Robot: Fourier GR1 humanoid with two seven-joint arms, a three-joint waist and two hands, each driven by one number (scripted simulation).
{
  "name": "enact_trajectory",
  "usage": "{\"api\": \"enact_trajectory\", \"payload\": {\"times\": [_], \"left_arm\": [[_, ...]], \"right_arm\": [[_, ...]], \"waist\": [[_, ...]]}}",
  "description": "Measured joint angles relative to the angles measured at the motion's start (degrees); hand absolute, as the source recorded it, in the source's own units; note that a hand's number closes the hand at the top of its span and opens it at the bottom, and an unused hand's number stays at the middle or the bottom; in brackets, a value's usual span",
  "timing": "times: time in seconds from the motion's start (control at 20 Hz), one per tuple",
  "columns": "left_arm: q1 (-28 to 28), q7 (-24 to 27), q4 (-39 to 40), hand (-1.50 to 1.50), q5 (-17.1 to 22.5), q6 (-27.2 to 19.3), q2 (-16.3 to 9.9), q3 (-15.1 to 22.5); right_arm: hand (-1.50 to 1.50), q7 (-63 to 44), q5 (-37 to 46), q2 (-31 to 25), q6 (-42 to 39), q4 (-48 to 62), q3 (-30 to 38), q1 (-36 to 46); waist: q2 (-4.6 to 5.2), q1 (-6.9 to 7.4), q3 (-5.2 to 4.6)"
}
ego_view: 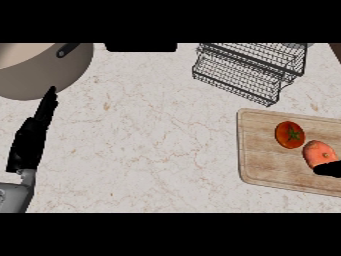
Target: Pick the squash from the cutting board and place it in the tiered basket
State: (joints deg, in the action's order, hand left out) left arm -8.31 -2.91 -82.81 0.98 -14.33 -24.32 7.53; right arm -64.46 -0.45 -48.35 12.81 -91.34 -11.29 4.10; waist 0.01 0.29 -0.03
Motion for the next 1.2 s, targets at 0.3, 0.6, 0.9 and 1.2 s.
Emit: {"api": "enact_trajectory", "payload": {"times": [0.3,0.6,0.9,1.2], "left_arm": [[0.07,-0.23,-0.18,0.00,-0.30,1.76,-0.21,-1.95],[-0.63,-1.66,-0.70,0.00,-1.95,1.90,1.21,-2.28],[0.46,-2.69,-2.47,0.00,-2.64,3.62,1.62,-3.91],[1.04,-1.73,-2.17,0.00,-4.58,4.11,3.64,-5.03]], "right_arm": [[-1.50,0.16,1.24,2.78,-0.59,1.87,0.69,-0.12],[-1.50,0.52,2.90,5.91,-1.05,5.02,1.30,1.04],[-1.50,2.71,4.06,9.25,-2.57,11.23,3.12,3.34],[-1.50,4.05,6.16,13.23,-4.07,14.56,4.33,4.75]], "waist": [[-0.03,-0.19,0.00],[-0.01,-0.11,0.02],[0.00,-0.06,0.01],[-0.01,-0.12,0.03]]}}
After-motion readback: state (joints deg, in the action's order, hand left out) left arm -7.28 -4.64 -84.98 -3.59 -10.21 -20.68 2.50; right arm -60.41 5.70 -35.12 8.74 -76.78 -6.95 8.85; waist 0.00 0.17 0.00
